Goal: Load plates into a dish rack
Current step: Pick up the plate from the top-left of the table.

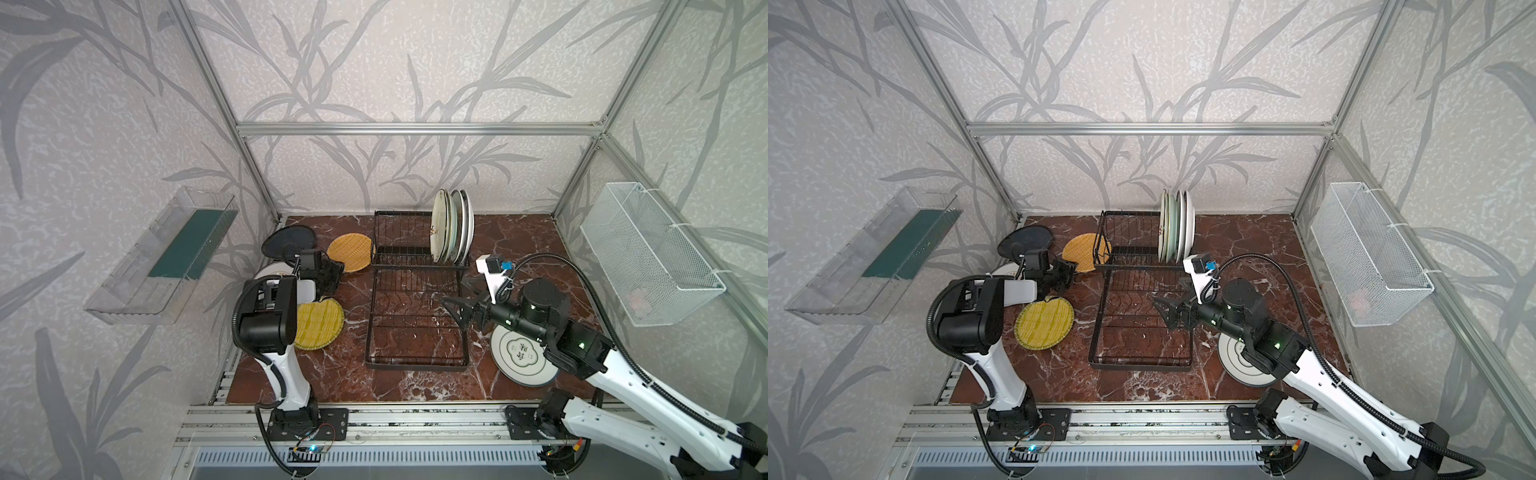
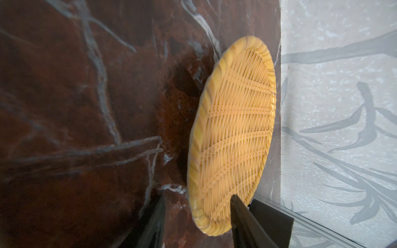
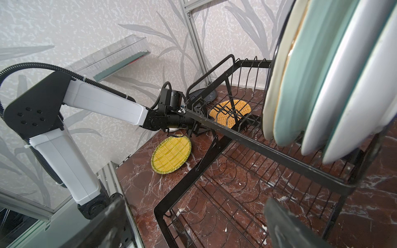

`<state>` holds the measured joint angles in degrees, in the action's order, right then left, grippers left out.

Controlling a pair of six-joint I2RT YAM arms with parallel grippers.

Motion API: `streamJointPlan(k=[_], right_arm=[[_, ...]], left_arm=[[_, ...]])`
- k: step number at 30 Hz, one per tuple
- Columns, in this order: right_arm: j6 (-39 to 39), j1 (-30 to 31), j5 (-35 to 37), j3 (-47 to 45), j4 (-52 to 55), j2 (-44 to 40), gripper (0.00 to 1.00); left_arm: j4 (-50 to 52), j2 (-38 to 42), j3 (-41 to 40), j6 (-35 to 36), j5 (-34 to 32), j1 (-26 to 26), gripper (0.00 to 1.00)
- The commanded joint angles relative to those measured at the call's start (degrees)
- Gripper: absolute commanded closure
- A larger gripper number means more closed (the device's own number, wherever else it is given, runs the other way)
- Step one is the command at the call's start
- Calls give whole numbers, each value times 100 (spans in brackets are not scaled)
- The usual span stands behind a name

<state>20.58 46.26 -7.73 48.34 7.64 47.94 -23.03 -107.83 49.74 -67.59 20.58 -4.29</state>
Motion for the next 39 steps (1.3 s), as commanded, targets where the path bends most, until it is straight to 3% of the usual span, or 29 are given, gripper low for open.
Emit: streamJointPlan(k=[1,23,31,39], right_arm=[[87,50,105,-88,-183,-57,1],[139,50,324,-101,-79,-312,1],[99,50,361,-71,-47,-329,1],[95,49,295,-18,-120,-185,1]], left_arm=[[-607,-245,-113,-247,82,-54,54],[-1392,-835,-124,-560,-43,-117,82],[-1838,-522,-223,-972,82,-280,99],[-2019,83,-216,-1458,192,-467,100]])
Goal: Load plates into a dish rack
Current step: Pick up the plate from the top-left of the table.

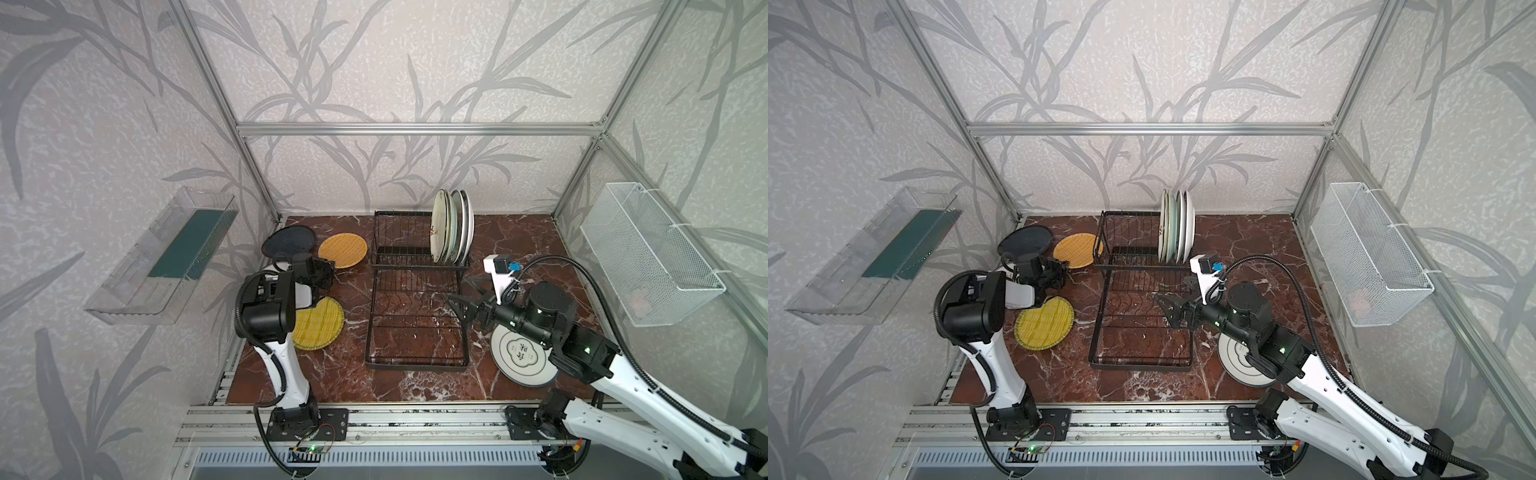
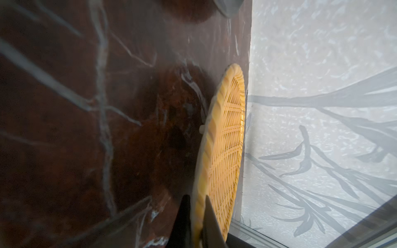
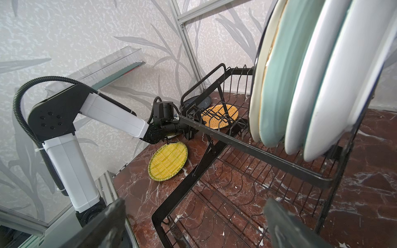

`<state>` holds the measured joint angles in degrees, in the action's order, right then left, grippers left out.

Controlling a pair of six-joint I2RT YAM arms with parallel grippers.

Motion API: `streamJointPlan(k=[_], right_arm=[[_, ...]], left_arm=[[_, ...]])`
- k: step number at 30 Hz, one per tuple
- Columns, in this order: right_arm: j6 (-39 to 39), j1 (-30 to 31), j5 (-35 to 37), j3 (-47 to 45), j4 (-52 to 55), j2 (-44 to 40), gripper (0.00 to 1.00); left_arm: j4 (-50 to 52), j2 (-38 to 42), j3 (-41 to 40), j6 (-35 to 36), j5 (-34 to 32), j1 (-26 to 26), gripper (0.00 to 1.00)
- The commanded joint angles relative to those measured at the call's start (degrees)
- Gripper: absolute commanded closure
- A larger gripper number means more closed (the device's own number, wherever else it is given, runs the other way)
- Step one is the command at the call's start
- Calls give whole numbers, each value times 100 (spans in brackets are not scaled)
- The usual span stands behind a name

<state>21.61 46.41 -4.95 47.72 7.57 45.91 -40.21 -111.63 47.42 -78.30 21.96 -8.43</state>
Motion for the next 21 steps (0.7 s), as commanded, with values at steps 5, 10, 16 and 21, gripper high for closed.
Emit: streamJointPlan(k=[5,10,16,21], right_arm=[[-5,34,-13,75,-151,84,1],[-46,34,9,101,-126,78,1],[-120,34,42,181,-41,76,1],[-157,29,111,396,90,129,1]], left_arm=[[-827,712,139,-1057,107,-91,100],[-858,1025,542,-1441,119,-72,100],[-784,1503,988,-1681,150,-16,100],[-857,1739,1312,-1876,307,132,100]])
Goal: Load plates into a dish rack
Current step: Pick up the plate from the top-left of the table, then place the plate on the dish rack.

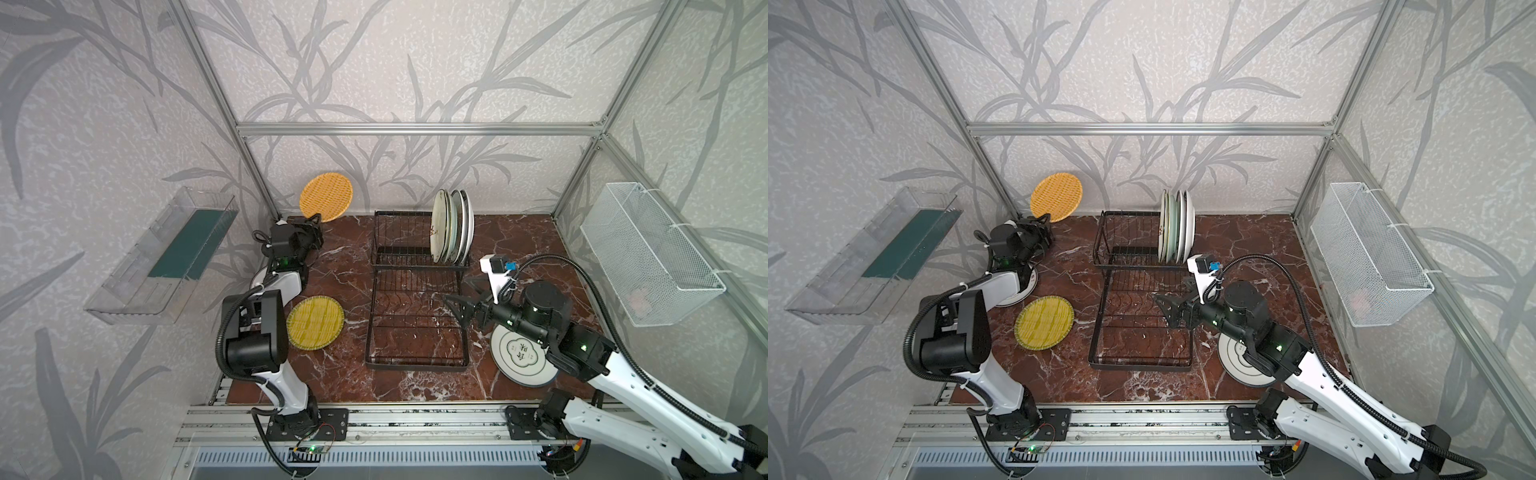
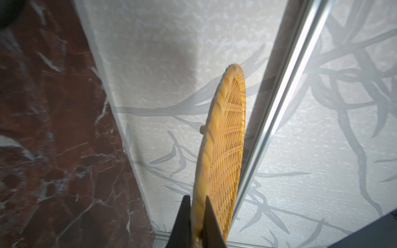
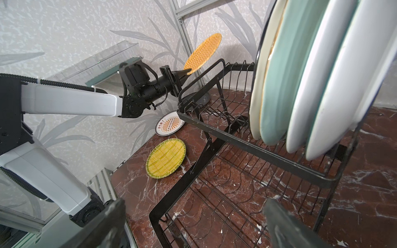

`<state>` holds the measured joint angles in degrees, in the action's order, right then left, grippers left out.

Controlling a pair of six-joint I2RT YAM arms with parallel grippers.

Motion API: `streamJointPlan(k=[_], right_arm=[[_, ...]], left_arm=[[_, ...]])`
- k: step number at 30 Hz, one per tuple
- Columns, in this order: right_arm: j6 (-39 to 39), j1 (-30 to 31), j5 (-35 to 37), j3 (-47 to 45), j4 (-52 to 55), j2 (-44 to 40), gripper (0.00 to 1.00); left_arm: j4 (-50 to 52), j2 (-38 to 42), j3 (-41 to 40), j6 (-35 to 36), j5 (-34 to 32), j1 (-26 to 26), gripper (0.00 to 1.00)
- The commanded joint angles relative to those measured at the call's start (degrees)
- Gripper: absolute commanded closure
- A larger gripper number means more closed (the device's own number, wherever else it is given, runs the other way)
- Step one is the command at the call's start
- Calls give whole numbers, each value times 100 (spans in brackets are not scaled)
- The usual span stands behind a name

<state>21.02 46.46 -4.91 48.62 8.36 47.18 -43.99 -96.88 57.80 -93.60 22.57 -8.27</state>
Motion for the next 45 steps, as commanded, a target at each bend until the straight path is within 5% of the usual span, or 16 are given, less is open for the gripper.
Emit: streamJointPlan(k=[1,17,33,45], right_arm=[[-113,30,121,384,62,13,1],[-120,11,444,3337,1750,1153,0],[229,12,398,5568,1501,2998,4],[718,13,407,6712,1680,3997,25]], left_arm=[[-473,306,339,-357,309,159,100],[-1296,1038,580,-554,1345,927,100],[-2363,2033,-183,-918,1932,1612,100],[-2706,2235,-566,-949,1991,1816,100]])
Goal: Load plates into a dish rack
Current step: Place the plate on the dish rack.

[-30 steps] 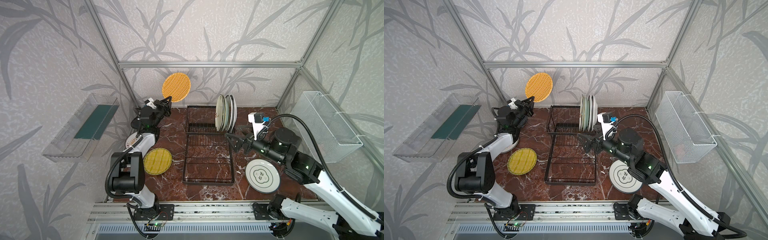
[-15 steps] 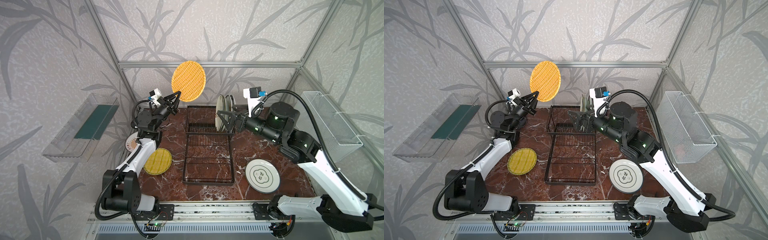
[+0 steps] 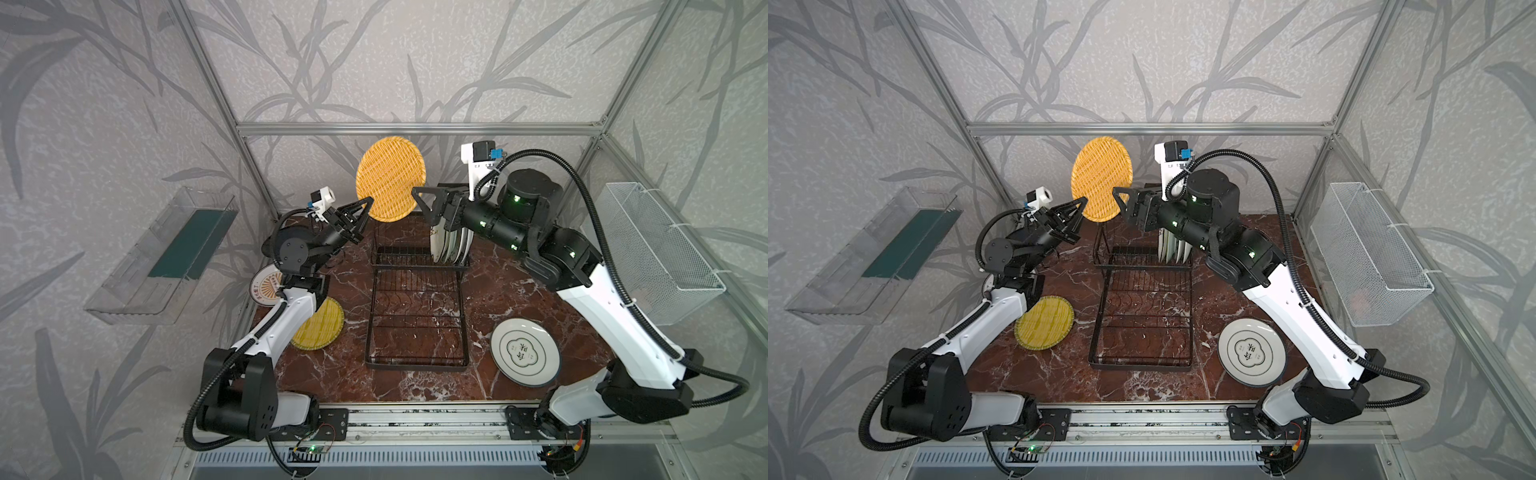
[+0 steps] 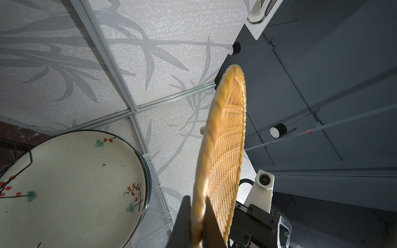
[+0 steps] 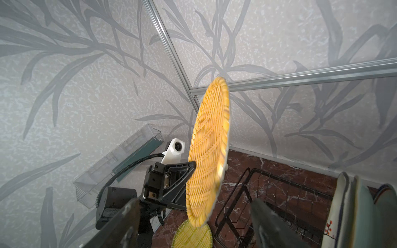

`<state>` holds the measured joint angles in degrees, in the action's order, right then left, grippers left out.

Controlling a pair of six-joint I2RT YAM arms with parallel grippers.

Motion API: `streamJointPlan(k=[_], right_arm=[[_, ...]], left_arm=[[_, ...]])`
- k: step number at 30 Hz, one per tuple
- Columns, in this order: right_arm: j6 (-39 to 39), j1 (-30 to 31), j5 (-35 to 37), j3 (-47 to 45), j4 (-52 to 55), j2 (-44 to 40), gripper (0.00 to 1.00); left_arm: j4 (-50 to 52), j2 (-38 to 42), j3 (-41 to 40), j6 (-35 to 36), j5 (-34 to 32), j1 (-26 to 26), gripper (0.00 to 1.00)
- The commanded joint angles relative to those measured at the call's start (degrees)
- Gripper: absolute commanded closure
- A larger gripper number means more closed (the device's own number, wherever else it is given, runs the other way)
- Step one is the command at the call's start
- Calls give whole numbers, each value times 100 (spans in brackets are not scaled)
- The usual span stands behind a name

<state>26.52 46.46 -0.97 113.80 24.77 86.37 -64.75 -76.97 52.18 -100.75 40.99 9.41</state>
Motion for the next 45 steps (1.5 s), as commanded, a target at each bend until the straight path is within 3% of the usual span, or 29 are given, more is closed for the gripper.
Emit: streamJointPlan(k=[1,11,21,27,30,34,38,41,45], right_arm=[[198,13,55,226,50,114,27],[564,12,128,276,-142,338,53],[881,66,475,-366,-850,170,86],[817,202,821,-348,-858,211,100],[585,363,1242,-104,-636,292,100],[394,461,1534,83,-553,344,100],[264,461,1892,437,-274,436,100],[117,508,2193,911,82,618,100],[-340,812,3178,1650,557,963,100]], left_arm=[[-659,244,-13,-241,155,58,100],[-837,201,-147,-230,201,79,100],[-914,3,-378,-59,326,76,100],[-973,-140,-362,2,395,70,100],[-906,-178,-309,61,451,61,100],[-486,-55,-289,400,511,-6,71],[595,338,-241,1141,515,-76,43],[1982,892,-246,2057,191,-153,27],[4240,1239,172,3239,88,-224,19]])
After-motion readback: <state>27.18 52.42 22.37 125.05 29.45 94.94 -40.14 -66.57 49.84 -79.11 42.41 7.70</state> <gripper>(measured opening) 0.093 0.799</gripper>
